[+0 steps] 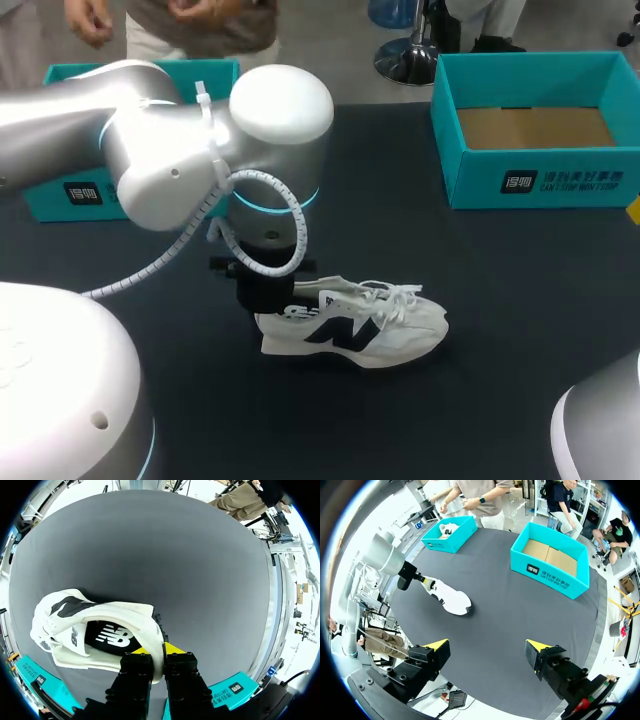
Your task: Take the shoe out of the shoebox, open the shoe tongue, remove and reinsert the insole, then place the shoe into the shoebox
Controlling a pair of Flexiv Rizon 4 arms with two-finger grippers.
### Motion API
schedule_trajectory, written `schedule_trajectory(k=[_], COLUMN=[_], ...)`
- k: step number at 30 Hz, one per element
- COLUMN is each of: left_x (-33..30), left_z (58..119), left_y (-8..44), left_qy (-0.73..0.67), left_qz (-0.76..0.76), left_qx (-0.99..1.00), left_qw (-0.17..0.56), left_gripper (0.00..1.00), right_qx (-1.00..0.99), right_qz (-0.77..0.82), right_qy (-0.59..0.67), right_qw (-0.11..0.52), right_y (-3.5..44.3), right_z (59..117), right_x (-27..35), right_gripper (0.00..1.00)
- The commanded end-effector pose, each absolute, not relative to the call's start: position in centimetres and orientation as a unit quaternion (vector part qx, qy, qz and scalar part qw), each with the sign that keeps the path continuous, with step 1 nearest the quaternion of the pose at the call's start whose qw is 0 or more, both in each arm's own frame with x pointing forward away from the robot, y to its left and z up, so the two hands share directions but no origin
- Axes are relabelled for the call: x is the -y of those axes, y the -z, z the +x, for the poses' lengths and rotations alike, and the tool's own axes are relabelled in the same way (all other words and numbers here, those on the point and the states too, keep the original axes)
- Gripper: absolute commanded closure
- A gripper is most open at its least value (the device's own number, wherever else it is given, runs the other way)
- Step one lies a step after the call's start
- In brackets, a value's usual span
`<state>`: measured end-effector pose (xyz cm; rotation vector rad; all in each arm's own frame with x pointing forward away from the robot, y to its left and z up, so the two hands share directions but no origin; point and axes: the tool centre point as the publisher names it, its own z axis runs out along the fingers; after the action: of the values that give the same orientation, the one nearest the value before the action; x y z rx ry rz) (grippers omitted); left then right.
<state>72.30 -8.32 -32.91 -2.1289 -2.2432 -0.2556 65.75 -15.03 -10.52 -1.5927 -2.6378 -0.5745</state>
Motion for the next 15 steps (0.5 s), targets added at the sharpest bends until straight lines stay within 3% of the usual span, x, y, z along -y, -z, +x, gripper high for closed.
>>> schedule_trajectory(k=[1, 15], left_x=[8.5, 9.1], left_z=[72.2, 71.1], left_y=[33.4, 34.9], left_qy=[0.082, 0.08], left_qz=[-0.685, -0.689], left_qx=[0.723, 0.72], left_qw=[0.021, 0.034], left_gripper=[1.0, 1.0], right_qx=[0.842, 0.842], right_qz=[-0.508, -0.508], right_qy=[0.181, 0.181], right_qw=[0.006, 0.006], right_y=[10.5, 10.5], right_z=[66.0, 66.0], right_x=[15.0, 15.0], right_gripper=[0.0, 0.0])
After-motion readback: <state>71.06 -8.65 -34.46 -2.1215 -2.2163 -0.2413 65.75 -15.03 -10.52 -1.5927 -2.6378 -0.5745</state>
